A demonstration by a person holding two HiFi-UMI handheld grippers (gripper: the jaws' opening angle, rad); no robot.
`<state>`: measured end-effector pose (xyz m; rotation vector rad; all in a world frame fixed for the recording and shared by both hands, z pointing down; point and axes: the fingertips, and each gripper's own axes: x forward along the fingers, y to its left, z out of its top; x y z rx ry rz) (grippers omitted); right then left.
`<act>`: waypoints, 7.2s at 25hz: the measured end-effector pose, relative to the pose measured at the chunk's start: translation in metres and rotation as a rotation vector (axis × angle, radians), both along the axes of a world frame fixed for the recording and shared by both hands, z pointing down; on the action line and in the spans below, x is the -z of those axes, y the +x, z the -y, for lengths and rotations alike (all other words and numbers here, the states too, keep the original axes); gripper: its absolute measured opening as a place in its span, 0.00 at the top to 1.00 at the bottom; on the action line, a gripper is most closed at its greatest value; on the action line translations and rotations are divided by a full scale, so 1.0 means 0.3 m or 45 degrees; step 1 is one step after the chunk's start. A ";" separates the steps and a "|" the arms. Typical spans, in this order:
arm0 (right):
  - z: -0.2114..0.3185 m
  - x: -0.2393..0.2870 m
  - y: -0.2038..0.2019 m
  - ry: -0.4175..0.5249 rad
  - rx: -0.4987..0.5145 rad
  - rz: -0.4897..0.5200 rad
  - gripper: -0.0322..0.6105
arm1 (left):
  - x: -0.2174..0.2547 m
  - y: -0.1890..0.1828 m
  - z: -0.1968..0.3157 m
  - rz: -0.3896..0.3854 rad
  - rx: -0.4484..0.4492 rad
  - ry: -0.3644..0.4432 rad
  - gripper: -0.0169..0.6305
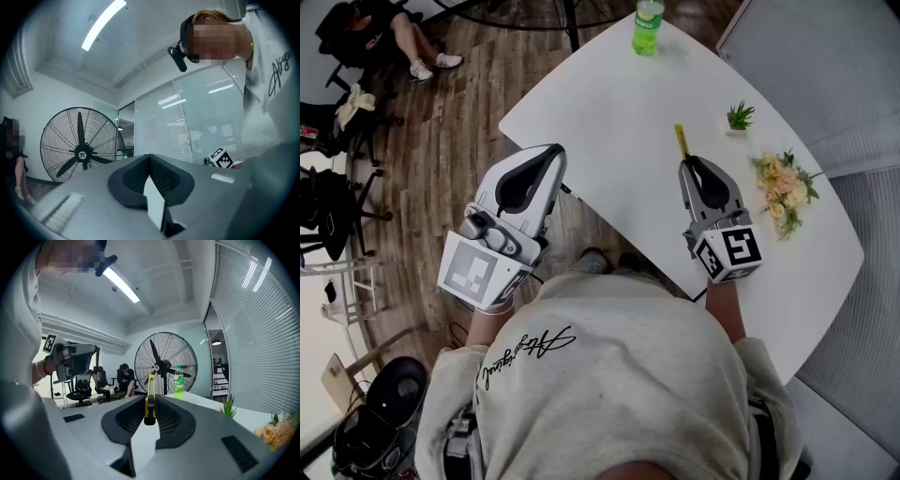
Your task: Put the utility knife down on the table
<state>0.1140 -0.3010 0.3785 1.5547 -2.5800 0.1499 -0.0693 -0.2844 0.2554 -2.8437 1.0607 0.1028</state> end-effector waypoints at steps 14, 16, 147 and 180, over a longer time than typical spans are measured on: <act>0.023 -0.122 -0.002 -0.112 0.009 -0.048 0.85 | -0.017 -0.015 0.003 0.016 0.038 -0.022 0.98; 0.027 -0.140 0.000 -0.133 0.006 -0.055 0.85 | -0.022 -0.019 0.005 0.017 0.044 -0.029 0.98; -0.067 0.011 -0.007 -0.116 -0.068 -0.204 0.71 | 0.022 0.089 -0.049 0.008 -0.187 -0.015 0.98; -0.172 0.330 -0.044 0.283 -0.014 -0.034 0.71 | 0.053 0.113 -0.061 0.005 -0.226 0.030 0.98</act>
